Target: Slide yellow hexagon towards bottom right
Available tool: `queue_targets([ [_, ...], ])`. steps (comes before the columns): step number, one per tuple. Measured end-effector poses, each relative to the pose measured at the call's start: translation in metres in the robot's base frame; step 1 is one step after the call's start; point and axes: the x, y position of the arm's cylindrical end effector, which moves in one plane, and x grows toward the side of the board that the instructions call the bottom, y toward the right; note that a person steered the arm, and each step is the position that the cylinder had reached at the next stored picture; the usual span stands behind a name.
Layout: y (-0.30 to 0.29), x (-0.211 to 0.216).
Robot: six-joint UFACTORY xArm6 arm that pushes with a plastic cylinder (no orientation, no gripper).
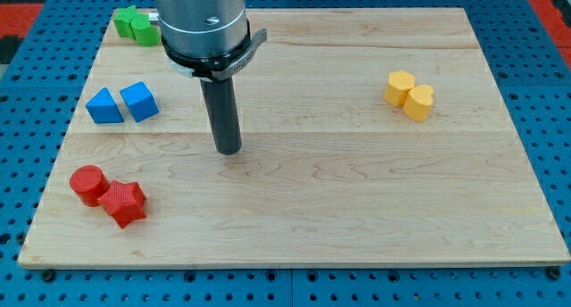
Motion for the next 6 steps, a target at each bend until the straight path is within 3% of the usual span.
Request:
queue_targets([
  [2,0.000,0.001],
  [3,0.062,0.026],
  [4,0.165,0.040],
  [5,0.254,0.032],
  [6,0.341,-0.027],
])
